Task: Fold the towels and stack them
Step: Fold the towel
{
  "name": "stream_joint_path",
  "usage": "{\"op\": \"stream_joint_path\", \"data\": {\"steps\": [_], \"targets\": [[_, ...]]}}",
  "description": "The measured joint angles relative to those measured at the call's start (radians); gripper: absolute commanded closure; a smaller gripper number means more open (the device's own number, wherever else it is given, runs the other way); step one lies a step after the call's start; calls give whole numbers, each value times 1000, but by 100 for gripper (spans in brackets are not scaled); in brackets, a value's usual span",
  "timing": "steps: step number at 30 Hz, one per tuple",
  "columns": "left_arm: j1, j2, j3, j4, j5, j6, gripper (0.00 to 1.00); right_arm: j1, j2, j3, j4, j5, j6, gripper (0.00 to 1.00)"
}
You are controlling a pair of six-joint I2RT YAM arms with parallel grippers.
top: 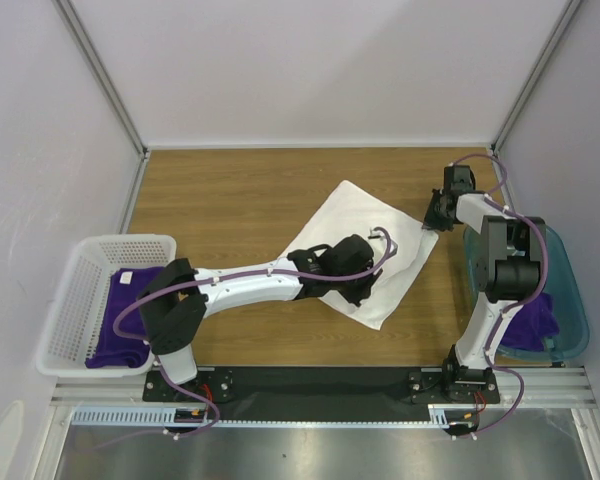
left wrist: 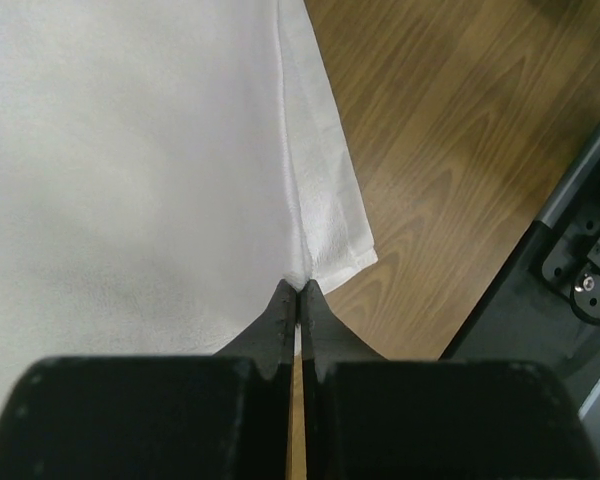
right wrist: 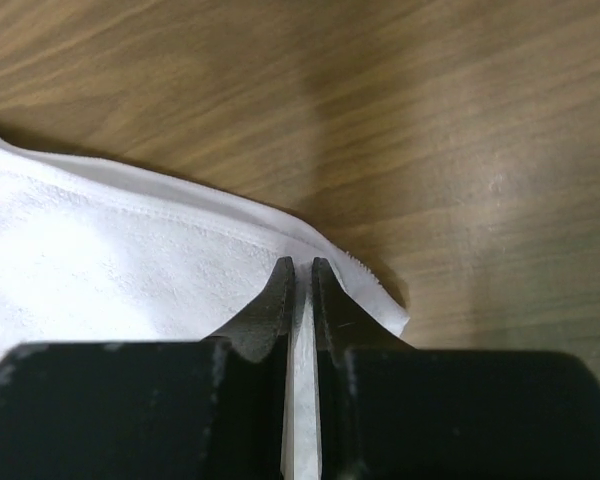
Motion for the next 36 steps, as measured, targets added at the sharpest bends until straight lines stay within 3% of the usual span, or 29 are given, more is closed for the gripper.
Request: {"op": "stream_joint_path", "data": {"steps": [3,4,7,10,15,17,24,30,36], "targets": [[0,5,0,-10,41,14,96,-2,-18,-15,-10,16,8,84],[0,5,0,-10,54,20,94,-3,-29,-16,-21,24,15,70],[0,6,0,-9,122,43,86,-14,-69,-15,-49,39,31,52],[-2,6,0,-8,180,64,52,-26,-113,5,-75,43,45,34],[-8,8,2,-8,243,88,34,-31,-166,75,-95,45,60,34],[-9,8,2,-9,241,89,16,-31,-183,86,-93,36,72,34],[42,8,2,-15,154,0,13,-4,-207,55,-90,-18,106,34],[256,-8,-34,6,42,-183,15,121,-207,0,-87,2,132,34],[365,-4,-64,14,-85,-278,26,193,-207,-85,-92,31,184,37]]}}
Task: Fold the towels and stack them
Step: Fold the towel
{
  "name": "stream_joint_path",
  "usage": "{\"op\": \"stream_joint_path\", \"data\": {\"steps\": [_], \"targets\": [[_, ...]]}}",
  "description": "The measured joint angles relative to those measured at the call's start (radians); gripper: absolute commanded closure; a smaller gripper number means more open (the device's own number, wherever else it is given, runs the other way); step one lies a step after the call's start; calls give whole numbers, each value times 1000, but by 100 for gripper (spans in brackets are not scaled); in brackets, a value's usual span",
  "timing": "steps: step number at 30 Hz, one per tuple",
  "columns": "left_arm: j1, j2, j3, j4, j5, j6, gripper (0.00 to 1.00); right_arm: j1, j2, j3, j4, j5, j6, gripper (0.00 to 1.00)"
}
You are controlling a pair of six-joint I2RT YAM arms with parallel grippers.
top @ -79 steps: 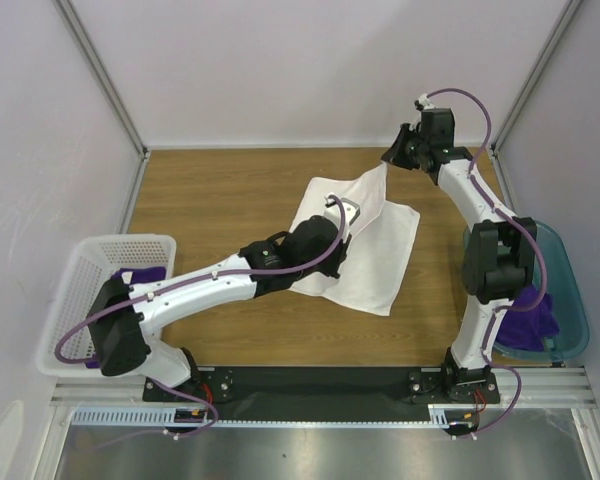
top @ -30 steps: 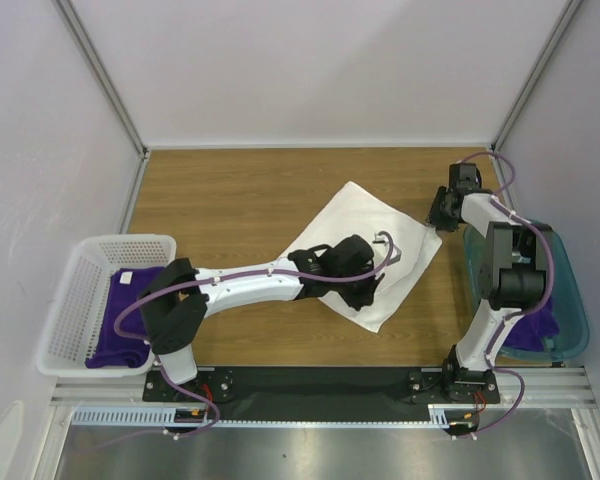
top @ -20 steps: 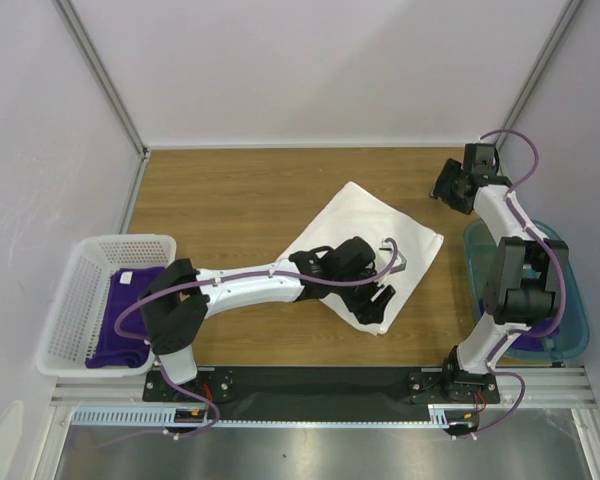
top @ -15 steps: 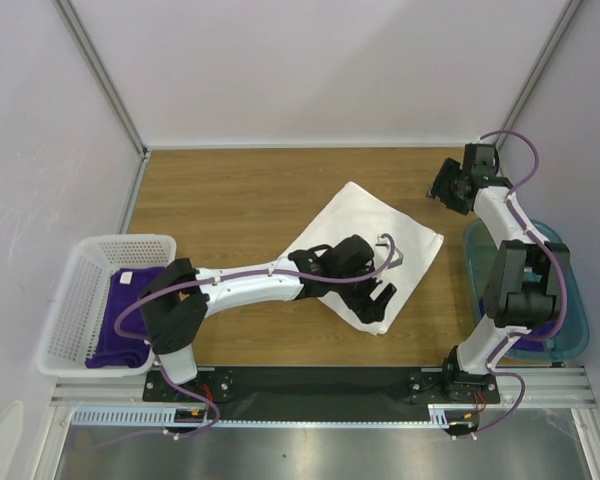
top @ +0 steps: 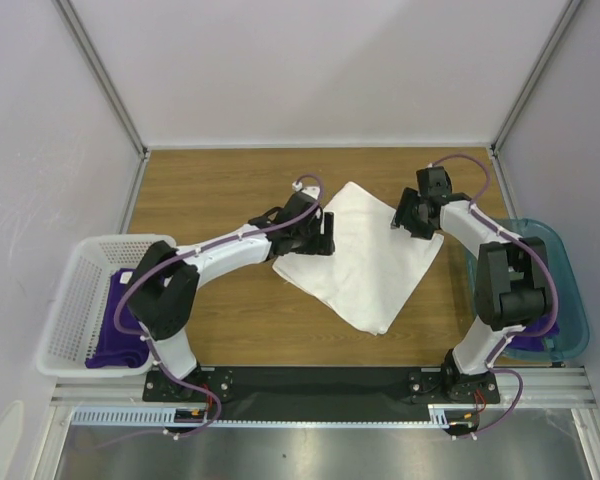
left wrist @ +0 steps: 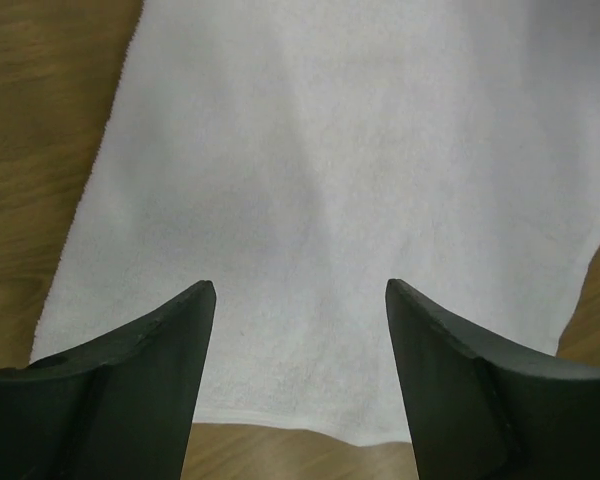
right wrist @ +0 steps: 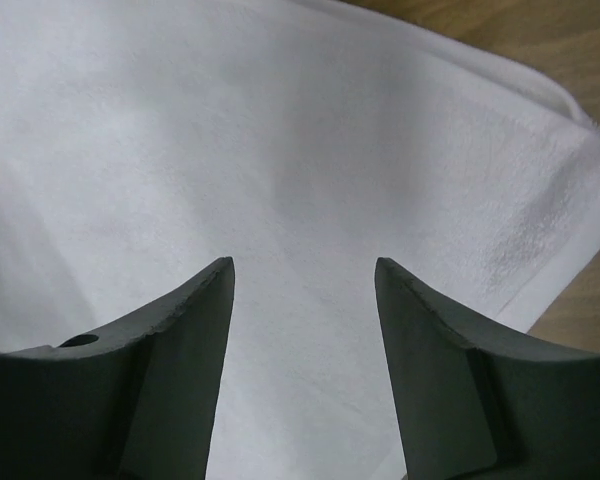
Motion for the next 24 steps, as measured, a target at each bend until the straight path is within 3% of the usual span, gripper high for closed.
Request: {"op": "stream_joint_path", "data": {"steps": [1,7,13,24], "targets": [[9,8,0,10,-7,-8,33,2,0,-11,-3,6,8,37],[34,89,-4,1,-53,-43,49,15,27,-23,3,31,27,39],[35,64,-123,8,-98,-89,53,39,132,-6,10,33,29,41],[34,-62,-265,-35,-158,-116,55,126,344,284,3,-3,17,41]]}}
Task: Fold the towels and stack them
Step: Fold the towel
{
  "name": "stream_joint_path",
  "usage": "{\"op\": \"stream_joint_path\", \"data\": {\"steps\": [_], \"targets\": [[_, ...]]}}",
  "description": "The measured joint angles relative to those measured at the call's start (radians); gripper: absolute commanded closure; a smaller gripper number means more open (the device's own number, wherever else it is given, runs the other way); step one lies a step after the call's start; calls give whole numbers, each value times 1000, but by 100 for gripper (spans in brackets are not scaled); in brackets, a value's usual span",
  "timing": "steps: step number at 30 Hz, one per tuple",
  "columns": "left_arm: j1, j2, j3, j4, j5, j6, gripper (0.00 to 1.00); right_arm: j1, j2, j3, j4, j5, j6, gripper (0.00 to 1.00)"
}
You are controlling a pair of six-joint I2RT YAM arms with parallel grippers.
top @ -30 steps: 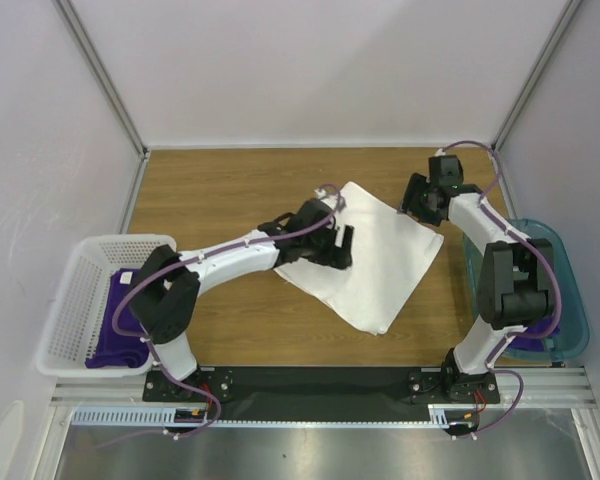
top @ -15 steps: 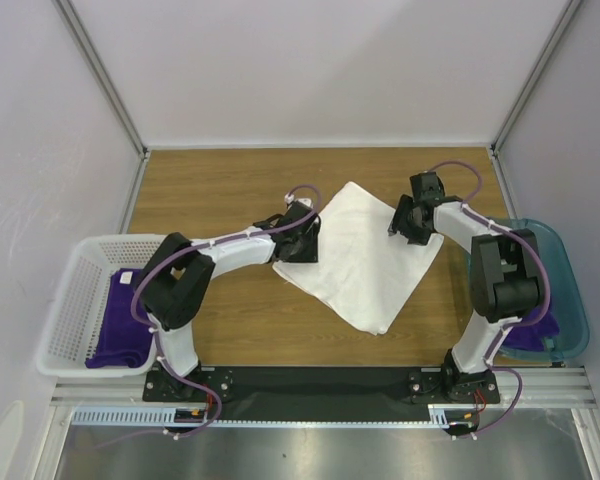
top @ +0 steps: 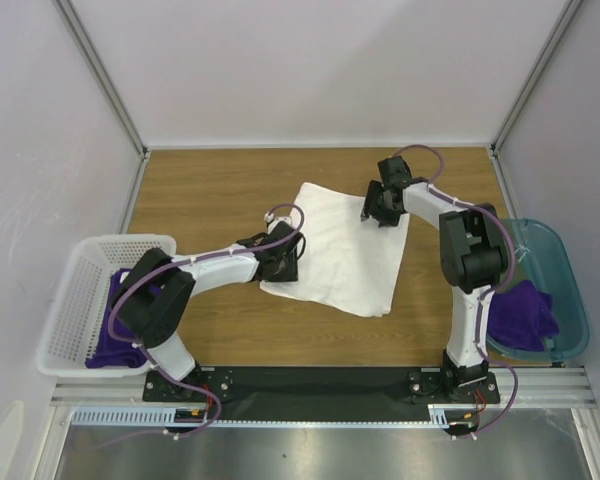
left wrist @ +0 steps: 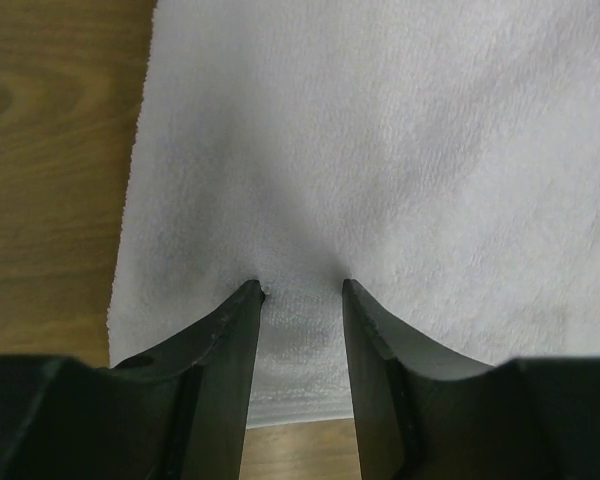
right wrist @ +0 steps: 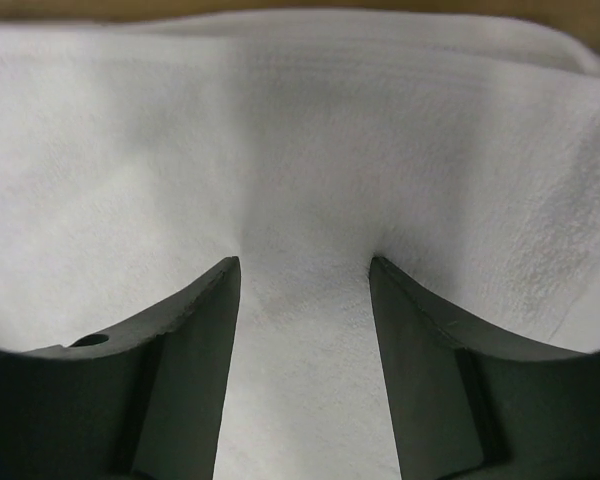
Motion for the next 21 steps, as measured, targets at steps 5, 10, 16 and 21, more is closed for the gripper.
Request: {"op": "stream_joint_path", "data": {"steps": [5,10,16,21], "targets": [[-7,-74,-69,-37,0,-18,55,27,137,203,-6,-77,-16,40],[-8,-86,-70,-82,-10,-25,53,55,225,381,-62,-111,-50,39],[-8,-82,56,-217,-32,22,48,60,171,431,-169,-123,-91,37],[-8,-82,189,-237,-51,64,46,58,-27,305,-223,-127,-100,39]]}}
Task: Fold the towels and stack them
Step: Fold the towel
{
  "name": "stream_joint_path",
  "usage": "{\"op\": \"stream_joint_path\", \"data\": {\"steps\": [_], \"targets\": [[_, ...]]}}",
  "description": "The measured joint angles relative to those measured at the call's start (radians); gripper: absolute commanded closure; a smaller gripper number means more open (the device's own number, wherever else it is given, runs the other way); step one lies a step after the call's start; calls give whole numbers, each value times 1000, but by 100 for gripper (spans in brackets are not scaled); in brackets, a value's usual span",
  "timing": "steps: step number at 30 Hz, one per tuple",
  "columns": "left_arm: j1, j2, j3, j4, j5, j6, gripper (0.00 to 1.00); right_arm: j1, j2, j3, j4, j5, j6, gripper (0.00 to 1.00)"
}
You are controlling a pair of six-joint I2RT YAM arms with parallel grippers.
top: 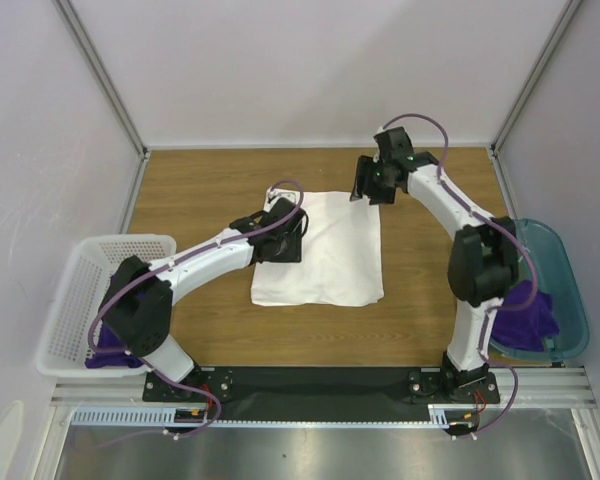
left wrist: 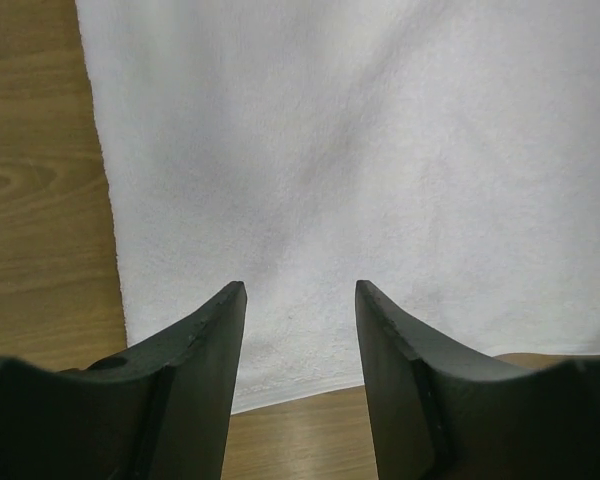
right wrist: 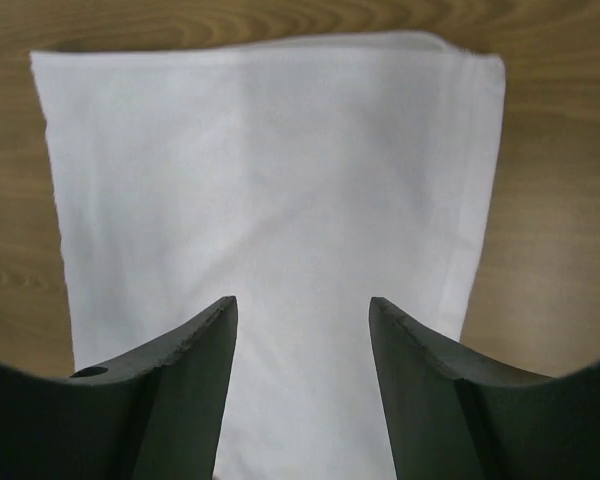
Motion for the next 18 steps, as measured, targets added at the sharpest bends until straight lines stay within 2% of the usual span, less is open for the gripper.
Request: {"op": "stream_joint_path", "data": {"steps": [3,6,8,9,11,15,18], "targets": [[4,-2,24,0,-1,16,46,2,-173,-171,2,-3,11,45],[14,-2,19,-11,3,17,46,8,-304,-348,-1,-3,34,58],[29,-2,8,-10,11,17,46,14,-358,-465,13,-5,57,74],[36,-3,0,-9,14,17,46,19,-372,-515,15,-5,67,85],[50,-9,-28,-7,27,17,46,29,-383,-605,22,-4,87,93],[63,-31,-77,-5,40,17,47,58,-386,-707,31,-2,114,100],[66,-55,-111,4,55,16,47,76,-400,-746,46,0,125,100]]}}
